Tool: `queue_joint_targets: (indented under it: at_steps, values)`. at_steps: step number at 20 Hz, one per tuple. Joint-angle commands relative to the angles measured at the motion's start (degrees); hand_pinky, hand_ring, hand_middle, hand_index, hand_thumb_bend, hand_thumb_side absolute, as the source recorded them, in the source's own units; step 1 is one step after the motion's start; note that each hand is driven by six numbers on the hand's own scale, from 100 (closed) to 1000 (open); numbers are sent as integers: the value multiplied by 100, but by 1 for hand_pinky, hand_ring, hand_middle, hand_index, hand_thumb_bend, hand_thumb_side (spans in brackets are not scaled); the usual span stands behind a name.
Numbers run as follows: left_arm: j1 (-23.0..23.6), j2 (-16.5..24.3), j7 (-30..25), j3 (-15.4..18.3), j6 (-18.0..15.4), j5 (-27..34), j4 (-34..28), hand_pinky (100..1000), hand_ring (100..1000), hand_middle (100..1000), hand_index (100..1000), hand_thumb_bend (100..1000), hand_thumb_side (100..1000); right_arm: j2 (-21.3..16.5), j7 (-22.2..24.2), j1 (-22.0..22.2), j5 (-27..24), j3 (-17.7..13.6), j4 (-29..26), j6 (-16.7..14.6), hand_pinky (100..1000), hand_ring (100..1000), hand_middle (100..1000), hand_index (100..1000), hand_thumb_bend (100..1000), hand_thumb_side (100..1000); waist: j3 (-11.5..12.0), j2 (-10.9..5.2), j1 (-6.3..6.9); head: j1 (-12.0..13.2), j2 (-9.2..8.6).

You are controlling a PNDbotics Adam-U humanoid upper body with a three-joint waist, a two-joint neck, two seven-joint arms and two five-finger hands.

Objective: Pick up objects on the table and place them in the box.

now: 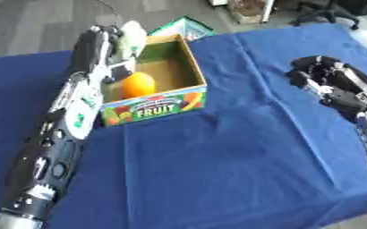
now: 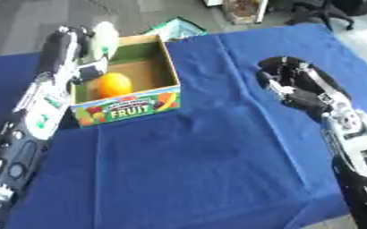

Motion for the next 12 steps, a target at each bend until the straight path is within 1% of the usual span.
queue_joint_targets:
  at_steps: [1,2,3,5,7,9,10,12]
  values:
    - [-71,24,10,49,-127,137,-107,800,705,735,839,450,492,-75,7,-89,33,-38,-39,-14,765,772,612,747,282,360,14,-71,-36,-15,-24]
    - [-50,32,29,70,-180,293,-163,815,723,754,855,508,577,-76,5,-84,34,-41,-37,-14,765,772,612,747,281,359,32,-70,-38,-25,-20]
    - [-30,46,51,89,-222,458,-219,836,741,771,869,544,657,-77,2,-79,35,-44,-36,-13,765,772,612,747,281,359,50,-71,-39,-33,-19]
    - [2,86,48,116,-276,806,-319,882,764,798,893,597,780,-80,-1,-65,37,-50,-34,-12,765,772,612,747,281,359,88,-76,-39,-49,-15]
    - [31,138,-25,128,-310,1086,-415,904,773,811,907,598,852,-78,1,-57,38,-49,-35,-11,765,772,612,747,281,359,113,-83,-36,-60,-19]
    - [73,196,-108,173,-296,1391,-565,915,774,812,909,568,882,-73,1,-52,37,-51,-35,-9,765,772,612,747,281,359,132,-88,-39,-82,-16]
    - [100,229,-131,212,-263,1577,-679,916,769,803,897,538,892,-73,0,-47,36,-54,-36,-8,765,772,612,747,281,359,148,-89,-44,-95,-7]
    - [168,299,-153,295,-154,2048,-967,908,747,770,871,492,876,-83,-8,-29,36,-63,-31,-6,765,772,612,747,282,359,194,-88,-51,-120,3]
